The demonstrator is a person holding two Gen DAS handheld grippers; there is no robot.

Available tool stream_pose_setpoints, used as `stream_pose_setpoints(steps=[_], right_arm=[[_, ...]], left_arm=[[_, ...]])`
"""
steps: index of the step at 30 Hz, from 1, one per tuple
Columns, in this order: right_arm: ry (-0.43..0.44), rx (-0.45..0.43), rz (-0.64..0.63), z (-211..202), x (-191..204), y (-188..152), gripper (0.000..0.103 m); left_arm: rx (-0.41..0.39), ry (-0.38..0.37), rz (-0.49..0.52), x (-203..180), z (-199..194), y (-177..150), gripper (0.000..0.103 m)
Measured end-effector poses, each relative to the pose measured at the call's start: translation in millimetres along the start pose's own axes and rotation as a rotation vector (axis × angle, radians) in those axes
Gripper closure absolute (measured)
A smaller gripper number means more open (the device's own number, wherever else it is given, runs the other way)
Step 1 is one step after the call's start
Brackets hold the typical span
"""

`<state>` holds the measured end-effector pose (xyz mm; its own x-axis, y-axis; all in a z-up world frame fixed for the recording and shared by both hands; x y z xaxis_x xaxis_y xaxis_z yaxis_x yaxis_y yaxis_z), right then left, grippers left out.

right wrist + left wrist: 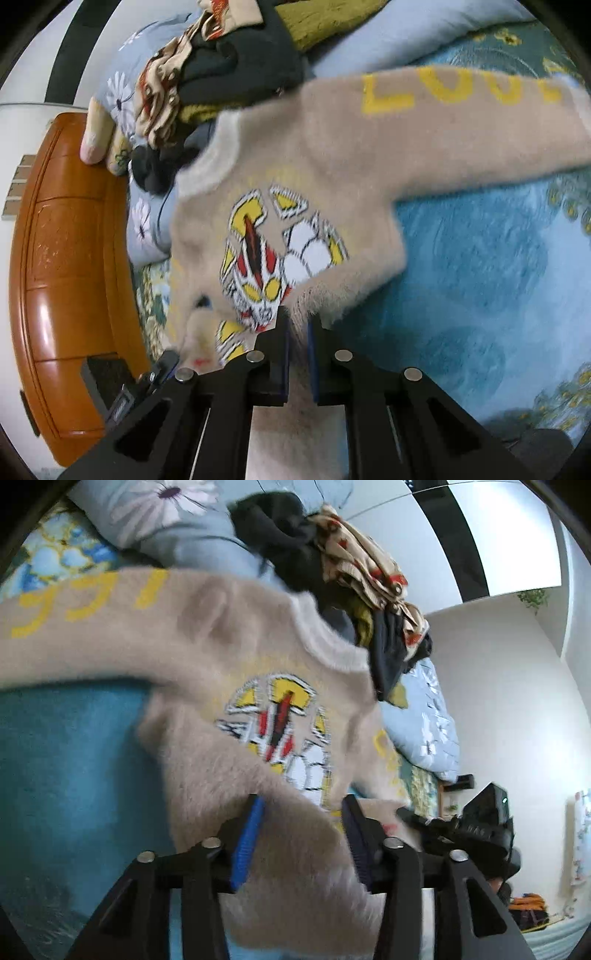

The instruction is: Fold clothes

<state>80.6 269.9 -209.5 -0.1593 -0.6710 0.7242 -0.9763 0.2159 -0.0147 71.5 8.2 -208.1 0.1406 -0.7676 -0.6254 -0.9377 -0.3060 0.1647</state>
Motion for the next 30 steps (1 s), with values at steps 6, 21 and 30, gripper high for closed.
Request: stream_pose_setpoints(steps=[6, 21, 30], right_arm=[[-0.026, 0.001, 0.005, 3, 0, 11, 0.095], [-0.054, 0.001, 0.02, -2, -9, 5, 0.095], [-0.262, 0.118, -0.277, 1, -16, -59, 0.095]], left_arm=[[0.031, 0.13, -0.123, 77, -1, -40, 0.044], [0.017, -0.036, -0.395, 101, 19, -59, 0.081], [-0.065, 0.231, -0.125, 79, -57, -50, 0.099]])
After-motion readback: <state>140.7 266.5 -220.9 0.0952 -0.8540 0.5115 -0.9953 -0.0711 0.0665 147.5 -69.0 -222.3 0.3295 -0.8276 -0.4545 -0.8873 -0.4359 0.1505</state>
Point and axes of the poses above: each gripper's, at about its wrist camera, not at the fingertips, and z roughly the way its jaws point, x to its left, y to its top, the point moved 8 cm from there along z, roughly the way its jaws point, and after that the axes turned 7 degrees about y, right-handed, at the moved point
